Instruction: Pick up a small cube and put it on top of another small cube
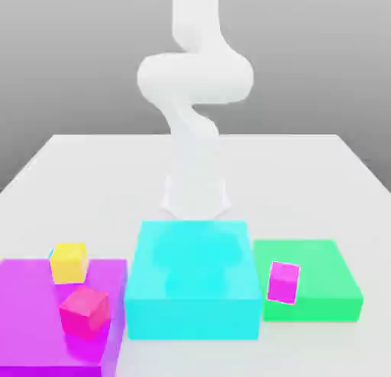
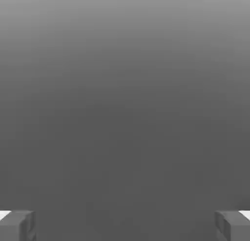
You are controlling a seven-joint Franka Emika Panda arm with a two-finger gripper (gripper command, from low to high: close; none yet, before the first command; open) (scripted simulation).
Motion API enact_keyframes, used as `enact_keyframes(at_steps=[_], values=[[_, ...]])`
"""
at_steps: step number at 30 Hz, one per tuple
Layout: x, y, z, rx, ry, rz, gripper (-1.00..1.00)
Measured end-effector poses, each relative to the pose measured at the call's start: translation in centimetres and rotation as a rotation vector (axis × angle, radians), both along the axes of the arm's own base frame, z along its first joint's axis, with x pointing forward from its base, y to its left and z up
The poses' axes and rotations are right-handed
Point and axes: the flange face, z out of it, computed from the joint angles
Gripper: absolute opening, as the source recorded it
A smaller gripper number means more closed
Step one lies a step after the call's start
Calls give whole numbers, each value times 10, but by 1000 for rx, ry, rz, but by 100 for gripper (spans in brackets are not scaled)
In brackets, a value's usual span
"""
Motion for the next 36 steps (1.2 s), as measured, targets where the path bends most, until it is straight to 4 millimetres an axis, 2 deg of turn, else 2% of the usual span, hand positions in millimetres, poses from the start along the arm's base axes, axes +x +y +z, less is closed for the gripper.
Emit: enact_keyframes(at_steps=[2, 4, 6, 9, 11, 14, 17, 20, 27, 28, 34, 36], values=[[22, -32, -49, -34, 81, -28, 0], [35, -64, -99, -56, 160, -50, 0], [40, -96, -147, -69, 236, -68, 0], [32, -141, -218, -70, 348, -88, 0], [19, -168, -265, -60, 420, -98, 0], [-13, -201, -333, -29, 524, -107, 0], [-55, -223, -397, 20, 617, -108, 0], [-108, -241, -452, 92, 692, -134, 0], [-113, -235, -524, 97, 714, -104, 0], [-114, -234, -529, 98, 714, -104, -100], [-114, -234, -531, 100, 715, -104, -100], [-113, -234, -521, 100, 715, -104, -100]])
